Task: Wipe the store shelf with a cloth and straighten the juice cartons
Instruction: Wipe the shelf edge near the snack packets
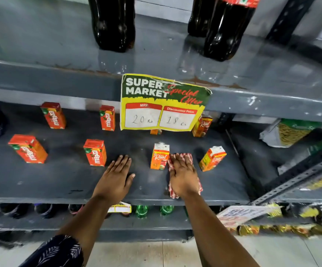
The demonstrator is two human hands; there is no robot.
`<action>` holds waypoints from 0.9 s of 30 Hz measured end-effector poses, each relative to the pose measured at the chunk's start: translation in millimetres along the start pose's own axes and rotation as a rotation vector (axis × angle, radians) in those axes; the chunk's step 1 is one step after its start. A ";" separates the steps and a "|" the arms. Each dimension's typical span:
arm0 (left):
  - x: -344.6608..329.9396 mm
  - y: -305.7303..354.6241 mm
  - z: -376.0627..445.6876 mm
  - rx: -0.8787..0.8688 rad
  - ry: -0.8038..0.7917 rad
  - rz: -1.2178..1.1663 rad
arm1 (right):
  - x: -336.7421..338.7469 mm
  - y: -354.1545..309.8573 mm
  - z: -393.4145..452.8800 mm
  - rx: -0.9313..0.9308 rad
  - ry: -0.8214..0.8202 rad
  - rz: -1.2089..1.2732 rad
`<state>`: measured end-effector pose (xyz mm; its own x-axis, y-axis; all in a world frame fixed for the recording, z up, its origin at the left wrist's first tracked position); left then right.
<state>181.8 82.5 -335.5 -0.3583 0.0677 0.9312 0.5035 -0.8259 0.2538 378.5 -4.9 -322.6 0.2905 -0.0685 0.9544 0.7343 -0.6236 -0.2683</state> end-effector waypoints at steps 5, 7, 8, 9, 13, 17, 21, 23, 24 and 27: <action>-1.4 1.3 -0.5 0.007 -0.027 0.037 | 3.9 11.7 -42.2 -0.051 0.022 0.091; 2.1 5.6 -0.9 0.006 -0.024 0.044 | 2.2 16.9 -59.4 -0.063 0.026 0.106; 3.6 8.2 -3.2 0.004 -0.027 0.044 | 1.3 19.2 -67.6 -0.072 0.024 0.109; 4.8 10.9 -6.6 -0.002 -0.032 0.047 | 0.2 22.0 -74.9 -0.078 0.026 0.112; 6.6 17.7 -29.2 -0.021 -0.087 0.047 | -6.5 30.1 -102.0 -0.101 0.015 0.126; 10.2 13.8 -54.0 -0.034 -0.162 0.053 | -2.1 34.8 -129.2 -0.146 0.036 0.210; 18.5 -0.5 -78.0 -0.050 -0.191 0.065 | 6.3 31.8 -155.6 -0.186 0.024 0.272; 27.5 -11.4 -87.0 -0.051 -0.175 0.079 | 8.2 22.9 -162.6 -0.197 0.040 0.283; 32.8 -17.3 -91.0 -0.048 -0.166 0.076 | 8.8 14.0 -164.1 -0.194 0.040 0.289; 53.6 -36.9 -99.9 -0.024 -0.104 0.038 | 12.0 -29.7 -159.7 -0.130 0.036 0.282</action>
<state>65.5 60.7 -321.1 -0.2547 0.0927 0.9626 0.4956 -0.8422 0.2122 262.1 -111.6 -282.2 0.4477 -0.2791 0.8495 0.5429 -0.6701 -0.5062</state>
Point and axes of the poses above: each hand's wrist, its own z-axis towards the middle knuckle, its own x-axis out of the back of the hand, y = z × x, the point moved 10 cm from there along z, towards the middle knuckle, and after that the axes turned 12 degrees about -x, right-handed, at the moved point
